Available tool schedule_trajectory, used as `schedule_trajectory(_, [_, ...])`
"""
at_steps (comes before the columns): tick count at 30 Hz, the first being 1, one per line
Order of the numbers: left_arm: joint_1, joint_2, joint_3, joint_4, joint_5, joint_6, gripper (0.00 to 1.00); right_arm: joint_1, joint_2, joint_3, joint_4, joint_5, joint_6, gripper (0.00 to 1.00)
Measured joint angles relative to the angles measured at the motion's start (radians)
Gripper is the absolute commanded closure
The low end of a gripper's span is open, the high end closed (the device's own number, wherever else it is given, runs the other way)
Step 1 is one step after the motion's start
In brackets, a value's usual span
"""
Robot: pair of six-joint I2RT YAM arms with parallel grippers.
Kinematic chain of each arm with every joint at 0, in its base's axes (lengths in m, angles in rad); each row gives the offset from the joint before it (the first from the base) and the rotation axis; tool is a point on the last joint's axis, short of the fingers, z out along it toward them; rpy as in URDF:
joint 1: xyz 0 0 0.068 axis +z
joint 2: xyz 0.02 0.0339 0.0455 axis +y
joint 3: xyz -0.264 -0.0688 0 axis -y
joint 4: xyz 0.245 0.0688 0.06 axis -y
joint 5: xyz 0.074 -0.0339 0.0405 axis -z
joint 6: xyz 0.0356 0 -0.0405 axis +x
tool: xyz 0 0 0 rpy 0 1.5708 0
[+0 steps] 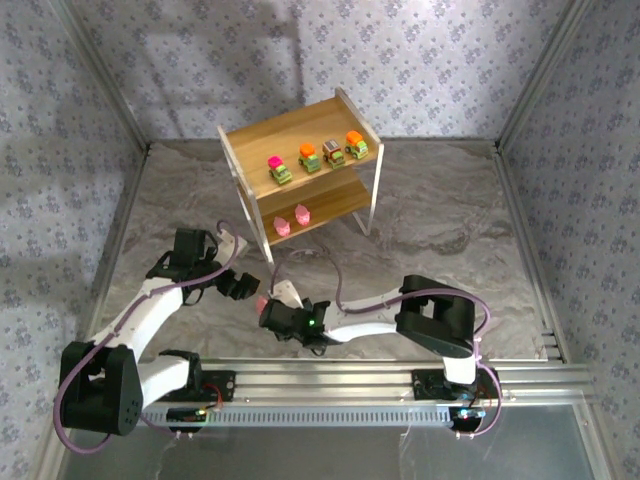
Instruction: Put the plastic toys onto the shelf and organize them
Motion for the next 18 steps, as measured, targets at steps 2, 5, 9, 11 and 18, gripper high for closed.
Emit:
schedule_trajectory(2, [0.0,0.0,0.0,0.0,0.0,0.0,0.04,-0.005,0.0,-0.002,0.0,0.0,0.0,0.36])
schedule_trajectory(5, [0.0,0.0,0.0,0.0,0.0,0.0,0.04,-0.014,-0.006,-0.023,0.019,0.0,-0.005,0.37])
schedule_trajectory(9, [0.0,0.0,0.0,0.0,0.0,0.0,0.04,-0.033,-0.031,-0.056,0.034,-0.016,-0.02,0.38])
schedule_trajectory(11, [0.0,0.0,0.0,0.0,0.0,0.0,0.04,-0.038,-0.034,-0.059,0.036,-0.019,-0.034,0.38])
schedule_trajectory(18, [0.0,0.0,0.0,0.0,0.0,0.0,0.04,-0.05,-0.043,-0.067,0.035,-0.03,-0.08,0.38])
